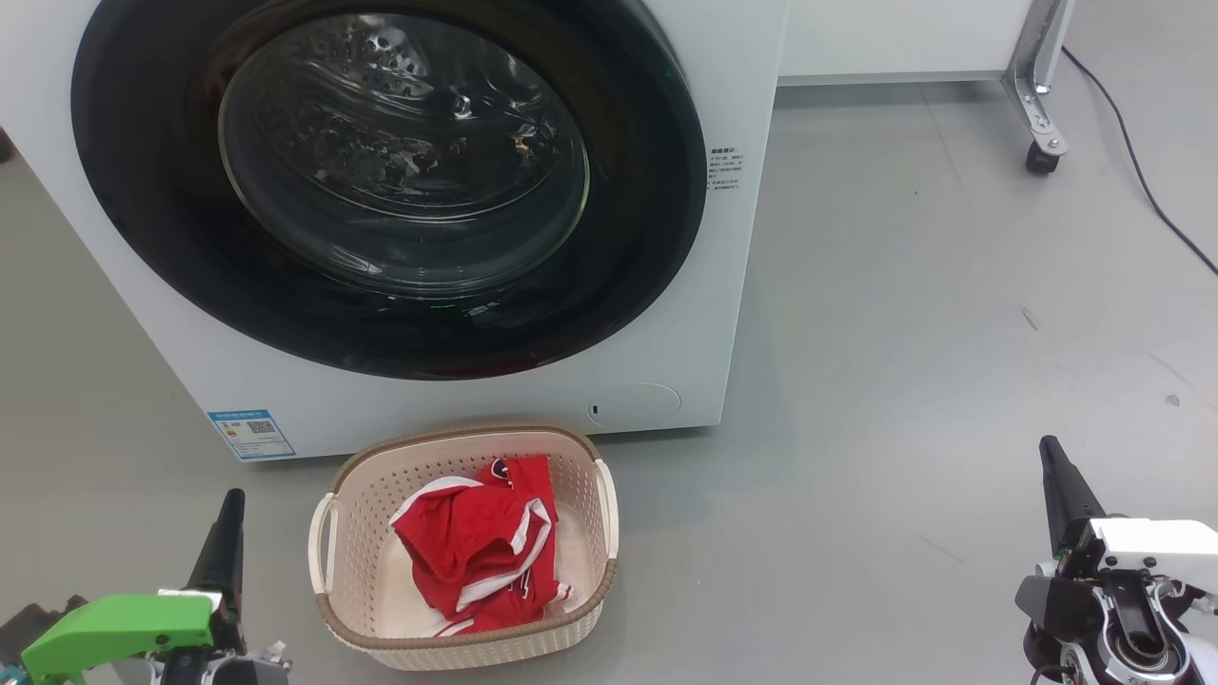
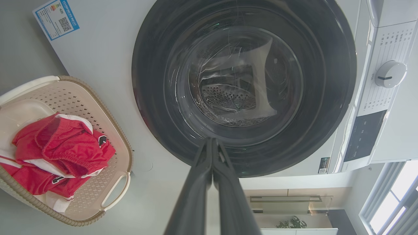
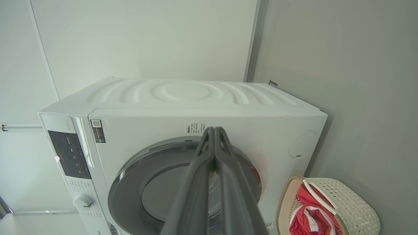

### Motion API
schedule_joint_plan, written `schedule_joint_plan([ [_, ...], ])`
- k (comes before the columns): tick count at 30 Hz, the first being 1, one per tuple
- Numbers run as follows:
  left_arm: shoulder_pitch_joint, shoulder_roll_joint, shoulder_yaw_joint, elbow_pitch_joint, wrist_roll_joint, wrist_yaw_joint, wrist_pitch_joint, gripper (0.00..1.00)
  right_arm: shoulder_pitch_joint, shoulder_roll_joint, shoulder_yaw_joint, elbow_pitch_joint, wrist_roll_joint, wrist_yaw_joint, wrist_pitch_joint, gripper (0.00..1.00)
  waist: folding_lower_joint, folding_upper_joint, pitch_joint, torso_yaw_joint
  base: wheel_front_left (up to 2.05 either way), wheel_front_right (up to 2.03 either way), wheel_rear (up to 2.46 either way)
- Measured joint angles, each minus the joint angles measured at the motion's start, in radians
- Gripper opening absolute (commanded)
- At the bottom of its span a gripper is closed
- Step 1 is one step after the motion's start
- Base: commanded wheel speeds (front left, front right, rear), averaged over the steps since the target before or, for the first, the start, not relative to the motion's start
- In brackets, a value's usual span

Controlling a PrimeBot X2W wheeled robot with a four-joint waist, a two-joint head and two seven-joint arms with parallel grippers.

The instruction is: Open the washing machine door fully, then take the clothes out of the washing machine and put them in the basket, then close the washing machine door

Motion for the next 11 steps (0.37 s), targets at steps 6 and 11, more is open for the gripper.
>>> schedule_joint_plan([
  [6,0.000,0.000,0.001,0.000,0.000,0.000,0.000,0.00,0.000,0.000,-0.001,0.000,0.000,0.000,0.000,0.00,0.0000,0.0000,0.000,0.000,0.00,0.00,0.00],
  [11,0.000,0.000,0.002,0.000,0.000,0.000,0.000,0.00,0.000,0.002,-0.001,0.000,0.000,0.000,0.000,0.00,0.0000,0.0000,0.000,0.000,0.00,0.00,0.00],
])
